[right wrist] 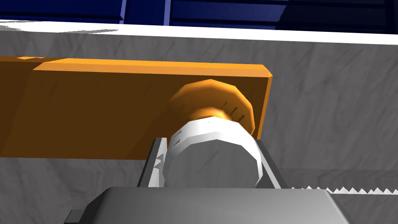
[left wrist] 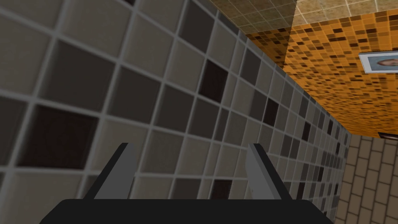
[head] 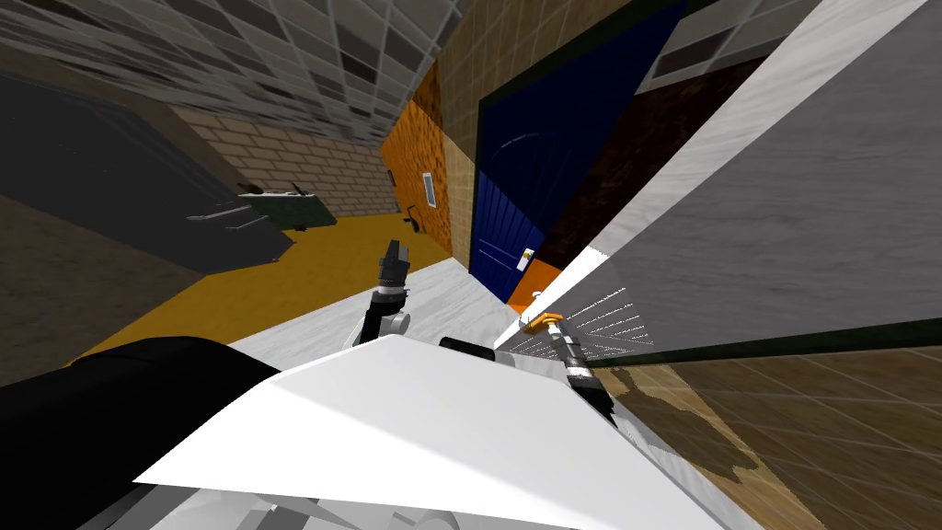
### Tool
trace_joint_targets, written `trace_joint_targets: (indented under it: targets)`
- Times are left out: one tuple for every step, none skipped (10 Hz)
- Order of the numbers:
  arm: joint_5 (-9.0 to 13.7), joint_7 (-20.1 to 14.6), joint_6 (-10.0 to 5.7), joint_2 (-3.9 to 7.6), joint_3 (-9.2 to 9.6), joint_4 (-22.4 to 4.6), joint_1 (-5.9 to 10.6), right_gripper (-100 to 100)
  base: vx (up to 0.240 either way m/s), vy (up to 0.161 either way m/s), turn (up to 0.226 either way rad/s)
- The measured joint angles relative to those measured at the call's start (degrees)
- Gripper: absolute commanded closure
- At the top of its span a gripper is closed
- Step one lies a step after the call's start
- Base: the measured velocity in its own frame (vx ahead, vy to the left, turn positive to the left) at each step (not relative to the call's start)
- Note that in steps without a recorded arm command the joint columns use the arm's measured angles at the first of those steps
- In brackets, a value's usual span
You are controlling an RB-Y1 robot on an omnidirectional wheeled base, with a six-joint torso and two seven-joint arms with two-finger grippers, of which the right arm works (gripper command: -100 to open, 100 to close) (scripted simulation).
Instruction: Pull the door open
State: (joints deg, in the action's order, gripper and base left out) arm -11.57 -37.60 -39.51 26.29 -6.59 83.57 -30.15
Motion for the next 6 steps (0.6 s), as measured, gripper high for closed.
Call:
trace_joint_targets:
  targets:
    - [-0.09, -0.39, -0.82, 0.42, 0.12, -0.1, -0.34, 100, -0.099, -0.037, 0.02]
    - [-0.16, -0.44, -0.92, 0.45, 0.22, -0.21, -0.49, 100, -0.168, -0.023, 0.166]
    - [-0.12, -0.7, -1.32, 0.92, 0.0, -0.49, -0.63, 100, -0.206, -0.059, 0.135]
    - [-0.12, -0.94, -1.92, 1.23, -0.12, -0.76, -0.59, 100, -0.174, -0.058, 0.094]
    - [-0.19, -1.18, -2.34, 1.54, -0.05, -0.92, -0.53, 100, -0.198, -0.083, 0.124]
    - [-0.24, -1.5, -2.96, 1.94, 0.01, -1.27, -0.51, 100, -0.251, -0.088, 0.147]
